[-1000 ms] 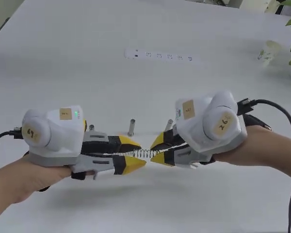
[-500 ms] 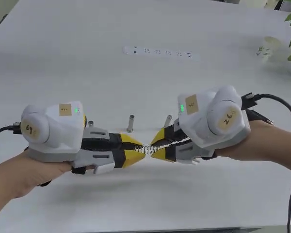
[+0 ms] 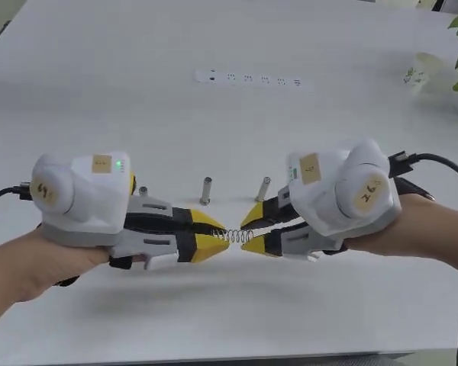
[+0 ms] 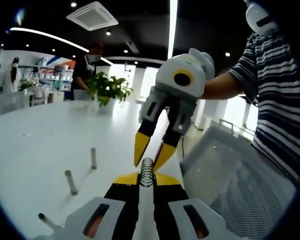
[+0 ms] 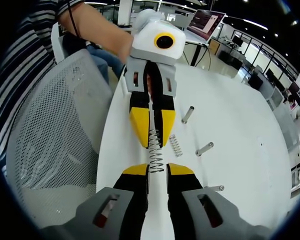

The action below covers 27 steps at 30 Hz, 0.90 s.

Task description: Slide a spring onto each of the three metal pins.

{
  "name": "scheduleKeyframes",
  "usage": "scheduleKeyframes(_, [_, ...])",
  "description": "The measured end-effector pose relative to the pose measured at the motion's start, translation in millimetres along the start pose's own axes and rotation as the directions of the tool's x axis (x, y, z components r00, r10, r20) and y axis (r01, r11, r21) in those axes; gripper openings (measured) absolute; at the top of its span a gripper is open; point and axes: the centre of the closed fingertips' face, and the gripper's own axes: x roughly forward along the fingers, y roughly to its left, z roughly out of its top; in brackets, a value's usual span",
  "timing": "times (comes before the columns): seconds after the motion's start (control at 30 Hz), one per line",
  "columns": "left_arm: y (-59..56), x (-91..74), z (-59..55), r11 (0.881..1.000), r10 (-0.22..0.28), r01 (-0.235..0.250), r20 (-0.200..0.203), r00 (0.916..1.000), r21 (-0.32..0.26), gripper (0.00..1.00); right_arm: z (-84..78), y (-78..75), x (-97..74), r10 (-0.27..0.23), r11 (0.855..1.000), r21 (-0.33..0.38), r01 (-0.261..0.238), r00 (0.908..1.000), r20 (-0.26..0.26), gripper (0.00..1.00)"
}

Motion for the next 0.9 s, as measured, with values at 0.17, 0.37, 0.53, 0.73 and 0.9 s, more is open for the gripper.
scheduleKeyframes(0.17, [-1.0,0.7,-1.0,1.0,-0.012,0.012,-0.006,0.9999,-0.004,0.01,0.0,2.8,0.0,0.013,1.0,0.018,-0.013,0.9997,0.02,0.09])
scheduleKeyframes(0.37, [-2.5,1.1,-3.7,1.0,-0.02,0.02,-0.019,0.9996,-0.007,0.01,-1.3,4.8,1.4,0.016,1.0,0.024,-0.017,0.9994,0.03,0.08])
scheduleKeyframes(0.53, [-2.5,2.3,-9.8,1.0,-0.02,0.02,-0.043,0.9989,0.001,0.02,0.6,5.4,-1.4,0.013,1.0,-0.005,-0.013,0.9997,0.02,0.07])
scheduleKeyframes(0.73, [-1.5,2.0,-11.6,1.0,-0.02,0.02,-0.05,0.9986,0.005,0.02,10.4,2.1,-10.3,0.023,0.999,-0.027,-0.022,0.9993,0.031,0.07])
scheduleKeyframes(0.9, [-0.9,0.5,-10.0,1.0,-0.014,0.015,-0.044,0.9989,0.01,0.02,16.8,1.6,-12.6,0.039,0.998,-0.041,-0.037,0.9986,0.035,0.07])
